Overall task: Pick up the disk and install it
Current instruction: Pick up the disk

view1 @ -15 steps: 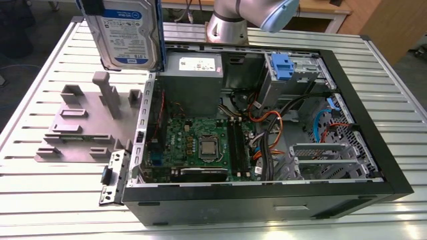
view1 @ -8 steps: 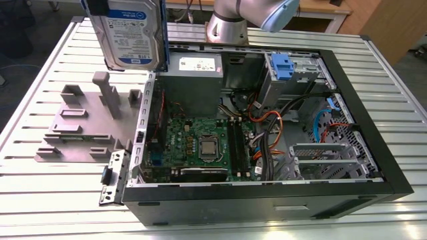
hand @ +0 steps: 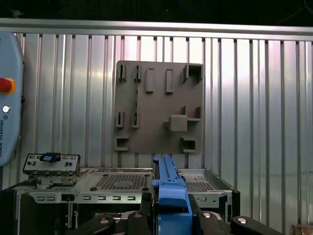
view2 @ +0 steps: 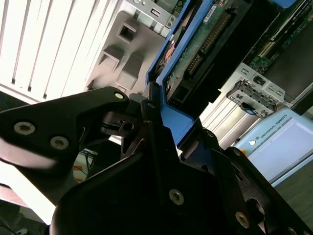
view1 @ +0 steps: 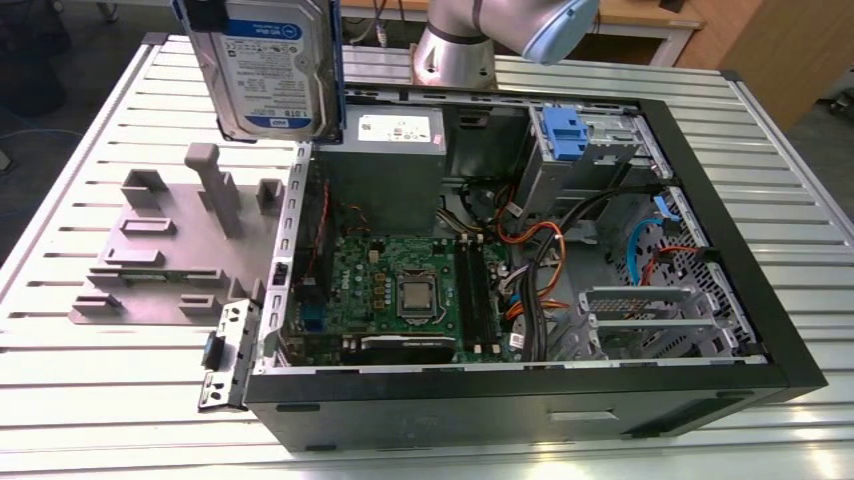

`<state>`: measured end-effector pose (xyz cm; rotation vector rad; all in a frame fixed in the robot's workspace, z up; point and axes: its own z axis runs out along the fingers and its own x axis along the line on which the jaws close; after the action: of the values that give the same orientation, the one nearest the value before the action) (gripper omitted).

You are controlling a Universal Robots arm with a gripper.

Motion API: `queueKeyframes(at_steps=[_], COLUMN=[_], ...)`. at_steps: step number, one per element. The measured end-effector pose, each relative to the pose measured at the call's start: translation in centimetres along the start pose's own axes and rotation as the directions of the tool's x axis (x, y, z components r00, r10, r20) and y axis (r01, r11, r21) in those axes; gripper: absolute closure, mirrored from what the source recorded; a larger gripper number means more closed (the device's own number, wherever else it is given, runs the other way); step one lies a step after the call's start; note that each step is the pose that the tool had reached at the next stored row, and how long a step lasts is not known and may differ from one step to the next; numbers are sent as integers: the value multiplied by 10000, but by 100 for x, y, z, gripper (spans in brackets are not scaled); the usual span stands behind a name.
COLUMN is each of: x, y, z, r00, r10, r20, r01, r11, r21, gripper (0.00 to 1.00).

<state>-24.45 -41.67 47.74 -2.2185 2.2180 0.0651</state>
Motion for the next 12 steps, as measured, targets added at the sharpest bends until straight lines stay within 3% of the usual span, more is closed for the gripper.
queueKeyframes(at_steps=[12], x=[0], y=[-106], z=[-3], r00=[10000], r10=[0], r20=[0], r01=[0], r11=[10000], r21=[0], gripper=[64])
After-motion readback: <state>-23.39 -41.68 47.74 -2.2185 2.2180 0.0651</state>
